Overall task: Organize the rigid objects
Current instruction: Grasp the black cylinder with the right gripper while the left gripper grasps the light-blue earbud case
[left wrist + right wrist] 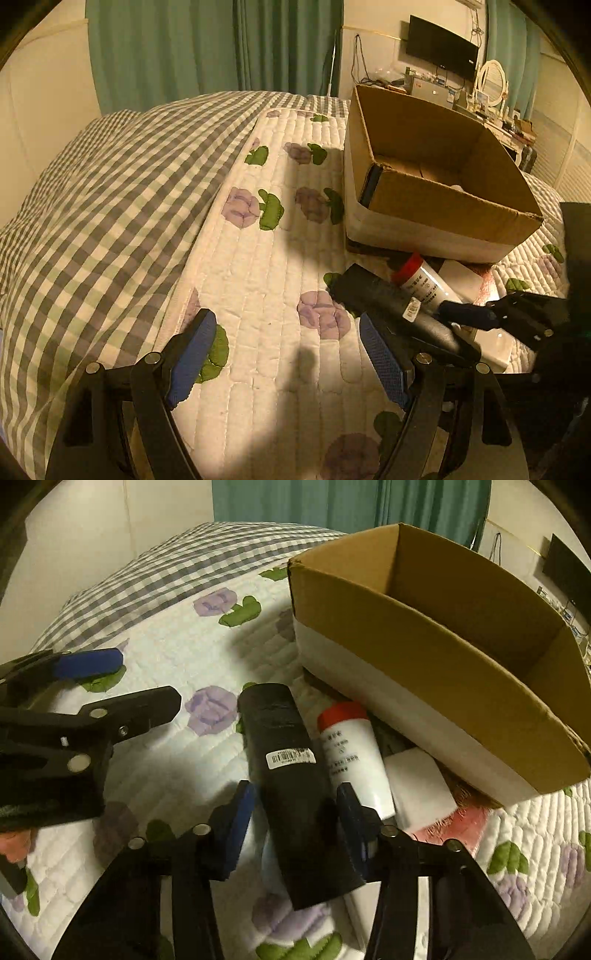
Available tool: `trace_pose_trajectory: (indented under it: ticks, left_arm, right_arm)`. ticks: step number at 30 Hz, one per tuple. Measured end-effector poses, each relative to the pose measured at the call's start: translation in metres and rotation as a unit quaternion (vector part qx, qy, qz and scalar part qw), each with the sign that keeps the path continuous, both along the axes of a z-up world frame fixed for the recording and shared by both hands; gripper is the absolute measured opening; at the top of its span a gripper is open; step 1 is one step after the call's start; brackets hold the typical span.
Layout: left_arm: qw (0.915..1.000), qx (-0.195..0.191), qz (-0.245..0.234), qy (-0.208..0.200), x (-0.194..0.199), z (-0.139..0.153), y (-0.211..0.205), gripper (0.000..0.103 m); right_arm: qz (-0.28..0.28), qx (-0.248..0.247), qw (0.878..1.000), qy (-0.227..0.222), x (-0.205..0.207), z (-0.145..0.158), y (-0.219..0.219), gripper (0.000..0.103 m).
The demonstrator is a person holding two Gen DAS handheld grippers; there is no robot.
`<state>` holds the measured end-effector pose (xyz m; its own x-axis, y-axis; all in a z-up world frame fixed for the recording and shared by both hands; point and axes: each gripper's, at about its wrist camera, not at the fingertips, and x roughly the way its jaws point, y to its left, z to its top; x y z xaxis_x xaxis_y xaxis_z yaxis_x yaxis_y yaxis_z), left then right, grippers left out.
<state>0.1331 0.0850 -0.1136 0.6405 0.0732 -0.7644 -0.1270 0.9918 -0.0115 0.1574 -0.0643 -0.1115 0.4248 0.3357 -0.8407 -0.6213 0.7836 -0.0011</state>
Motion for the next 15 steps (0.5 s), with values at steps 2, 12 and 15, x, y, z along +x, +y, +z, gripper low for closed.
trace_pose_trajectory:
  ticks: [2, 12, 15]
  left_arm:
    - [1.0000, -0.005, 0.003, 0.002, 0.001, 0.000, 0.001, 0.082]
    - [0.9999, 0.008, 0.004, 0.008, 0.003, -0.003, -0.002, 0.082]
    - [0.9999, 0.003, 0.005, 0.008, 0.004, -0.003, -0.001, 0.082]
  right_arm:
    - [0.001, 0.003, 1.000, 0.002, 0.003, -0.003, 0.003, 0.045]
    - [0.004, 0.003, 1.000, 0.020, 0.019, -0.022, 0.021, 0.039]
    - [-0.002, 0.016, 1.000, 0.011, 0.016, -0.014, 0.019, 0.035]
